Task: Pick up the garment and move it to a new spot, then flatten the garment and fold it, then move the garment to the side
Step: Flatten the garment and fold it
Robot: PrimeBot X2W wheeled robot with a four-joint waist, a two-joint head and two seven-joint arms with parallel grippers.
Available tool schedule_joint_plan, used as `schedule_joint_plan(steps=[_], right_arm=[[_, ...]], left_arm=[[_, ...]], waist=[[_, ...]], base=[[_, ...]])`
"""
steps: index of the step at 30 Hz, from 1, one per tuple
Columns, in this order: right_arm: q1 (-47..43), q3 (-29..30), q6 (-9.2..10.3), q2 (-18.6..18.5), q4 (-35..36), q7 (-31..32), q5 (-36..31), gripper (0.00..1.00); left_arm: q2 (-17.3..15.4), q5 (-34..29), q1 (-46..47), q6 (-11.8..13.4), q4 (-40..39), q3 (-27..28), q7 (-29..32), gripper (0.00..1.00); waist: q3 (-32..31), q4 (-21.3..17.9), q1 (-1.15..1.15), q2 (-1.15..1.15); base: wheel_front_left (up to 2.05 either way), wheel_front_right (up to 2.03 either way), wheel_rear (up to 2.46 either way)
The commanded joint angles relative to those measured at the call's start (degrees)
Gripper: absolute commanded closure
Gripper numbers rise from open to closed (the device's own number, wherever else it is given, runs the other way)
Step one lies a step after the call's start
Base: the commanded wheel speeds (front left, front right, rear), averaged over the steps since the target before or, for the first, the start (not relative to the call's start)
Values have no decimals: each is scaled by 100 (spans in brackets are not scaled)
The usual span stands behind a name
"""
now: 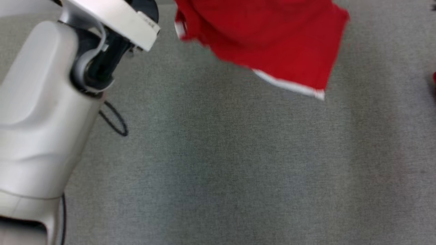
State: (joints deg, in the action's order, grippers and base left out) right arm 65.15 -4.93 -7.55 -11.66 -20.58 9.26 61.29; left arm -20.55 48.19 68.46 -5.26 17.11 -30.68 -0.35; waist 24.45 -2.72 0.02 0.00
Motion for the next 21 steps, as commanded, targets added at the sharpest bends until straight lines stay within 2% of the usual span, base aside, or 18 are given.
schedule_joint_plan(steps=[1, 5, 9, 13, 21], right_arm=[[71, 51, 15, 42, -63, -83, -23, 100], [-258, 12, 15, 256, -151, -364, -17, 100], [-1252, -283, 14, 5, 317, -358, 131, 100], [-2726, -607, 13, -416, 1056, -219, 461, 100], [-5326, -928, 12, -1358, 2325, 7, 1008, 100]], left_arm=[[56, -52, 83, -28, 110, -22, -153, 100], [354, -419, 117, -149, 921, -245, -1141, 100], [464, -653, -454, -213, 1112, -717, -1437, 100], [383, -509, -1395, -223, 599, -1039, -1478, 100], [-69, -530, -3787, -196, -715, -755, -1479, 100]], waist=[[39, 23, -2, 0], [3, 38, -2, 0], [-189, 50, -2, 0], [-421, 56, -2, 0], [-1094, -9, -2, 0]], base=[[0, 0, 0], [0, 0, 0], [0, 0, 0], [0, 0, 0], [0, 0, 0]])
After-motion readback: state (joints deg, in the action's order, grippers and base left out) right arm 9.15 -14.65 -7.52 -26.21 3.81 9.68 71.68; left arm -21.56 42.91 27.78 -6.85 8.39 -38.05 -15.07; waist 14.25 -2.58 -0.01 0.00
